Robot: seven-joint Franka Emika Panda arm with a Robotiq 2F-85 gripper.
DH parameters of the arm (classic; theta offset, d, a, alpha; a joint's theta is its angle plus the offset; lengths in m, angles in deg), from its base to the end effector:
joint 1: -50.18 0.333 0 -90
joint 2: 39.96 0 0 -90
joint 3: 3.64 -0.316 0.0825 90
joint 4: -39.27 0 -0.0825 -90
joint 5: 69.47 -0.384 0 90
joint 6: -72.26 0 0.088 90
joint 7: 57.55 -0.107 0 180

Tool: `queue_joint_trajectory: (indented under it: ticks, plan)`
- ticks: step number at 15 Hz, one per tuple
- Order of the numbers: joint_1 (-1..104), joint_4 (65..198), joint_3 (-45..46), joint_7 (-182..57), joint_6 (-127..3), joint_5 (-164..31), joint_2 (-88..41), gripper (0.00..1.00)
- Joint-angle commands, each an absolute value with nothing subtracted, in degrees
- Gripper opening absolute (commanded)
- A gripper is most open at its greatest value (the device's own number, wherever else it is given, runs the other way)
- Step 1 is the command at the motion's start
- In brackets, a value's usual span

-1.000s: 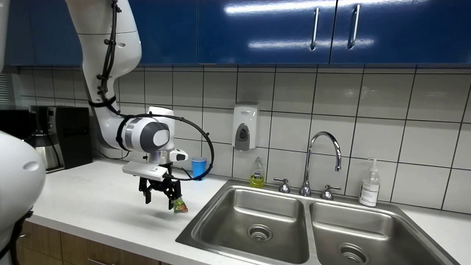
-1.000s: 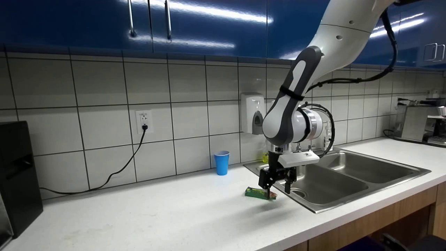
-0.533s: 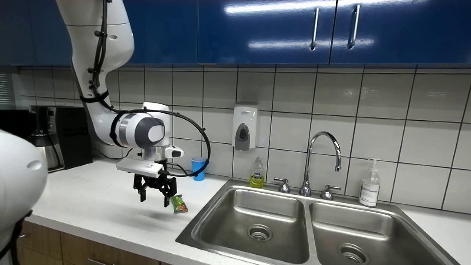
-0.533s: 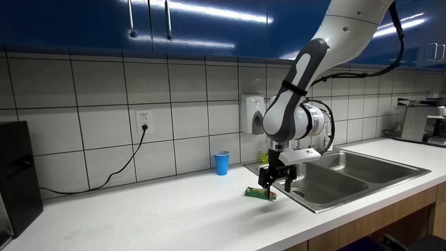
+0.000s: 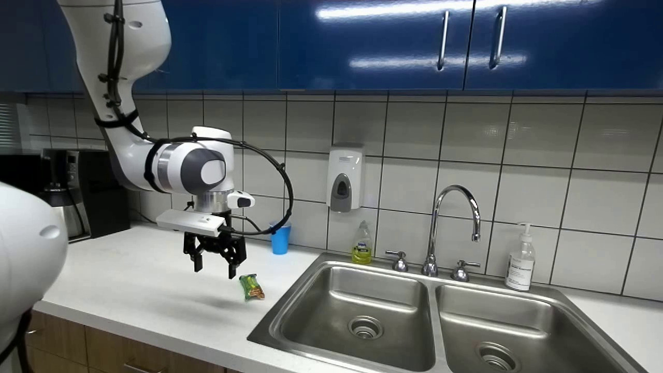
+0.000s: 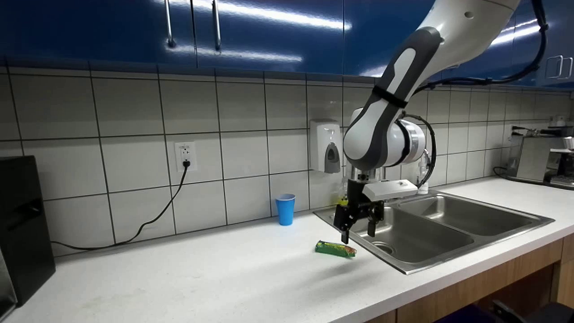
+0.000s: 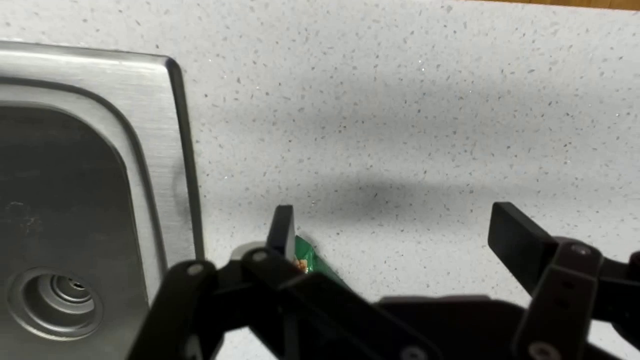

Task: Remove the green packet out of the sink

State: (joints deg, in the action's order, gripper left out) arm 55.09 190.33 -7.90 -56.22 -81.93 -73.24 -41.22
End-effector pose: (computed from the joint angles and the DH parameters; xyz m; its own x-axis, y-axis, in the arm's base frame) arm 0.4307 0.0672 0.2603 0.9894 0.1233 0.0763 0.1259 -0.9916 -0.0297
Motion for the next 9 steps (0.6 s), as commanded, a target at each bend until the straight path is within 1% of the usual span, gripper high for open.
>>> queue_joint_trajectory:
  ticks: [1,6,7,9]
  plan:
    - [55.2,193.1,-8.3,-57.4,-80.3,-72.6,-46.7,1.00]
    - [55.0,194.0,-8.2,-58.0,-80.4,-71.9,-49.6,1.00]
    - [55.2,192.5,-7.8,-56.3,-81.7,-73.2,-46.4,1.00]
    - [55.2,192.8,-7.8,-56.3,-81.7,-73.2,-47.2,1.00]
